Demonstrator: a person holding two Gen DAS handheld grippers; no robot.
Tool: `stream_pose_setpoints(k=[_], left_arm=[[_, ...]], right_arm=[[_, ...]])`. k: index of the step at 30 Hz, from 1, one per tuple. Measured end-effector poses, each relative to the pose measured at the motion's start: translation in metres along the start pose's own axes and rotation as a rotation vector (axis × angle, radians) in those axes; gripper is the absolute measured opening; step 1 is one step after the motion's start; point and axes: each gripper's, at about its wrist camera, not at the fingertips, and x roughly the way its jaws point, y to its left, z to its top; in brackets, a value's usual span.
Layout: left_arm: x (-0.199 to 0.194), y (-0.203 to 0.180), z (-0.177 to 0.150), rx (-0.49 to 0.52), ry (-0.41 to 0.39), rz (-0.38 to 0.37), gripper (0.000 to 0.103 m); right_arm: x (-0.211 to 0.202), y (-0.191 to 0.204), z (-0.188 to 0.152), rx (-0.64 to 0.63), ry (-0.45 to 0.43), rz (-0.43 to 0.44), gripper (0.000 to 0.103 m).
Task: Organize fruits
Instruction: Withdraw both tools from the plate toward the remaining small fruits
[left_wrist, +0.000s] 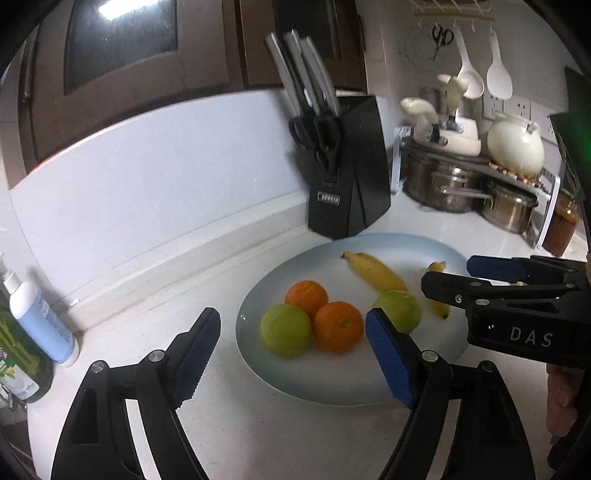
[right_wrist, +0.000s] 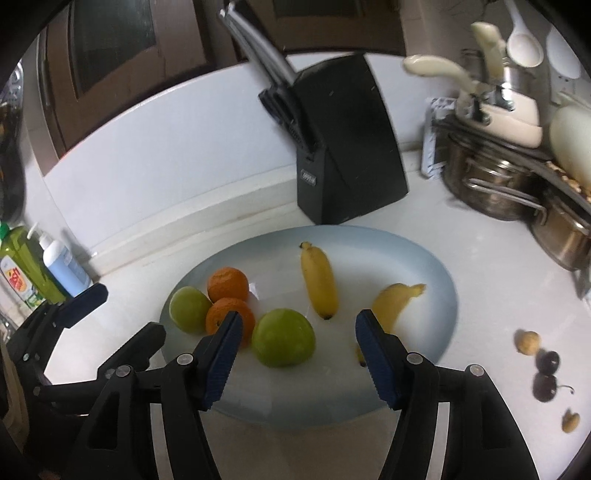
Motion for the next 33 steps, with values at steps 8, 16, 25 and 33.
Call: stream_pose_setpoints(k=[8,16,25,33], left_arm=[[-0.033,-0.021,0.014,-0.004,-0.052,-0.017,0.089],[-0.062,-0.049,0.023,0.018,-0.11,-0.049,0.094],[-0.093,-0.086,0.029,0.055,-0.167,-0.107,0.1],[-0.116,-0.118,0.035,0.094,-0.223,-0.14,0.102]], right_arm=[[-0.054,-0.013,-0.004,0.034,-0.08,-0.066,0.073],[-0.1,-0.033,-0.012,0.072,-0.142,-0.158,0.078],[-0.154,-0.062,-0.027,0.114,-0.214,-0.248,0.079],[-0.195,-0.083,-0.042,0.142,-0.28,-0.344,0.082]])
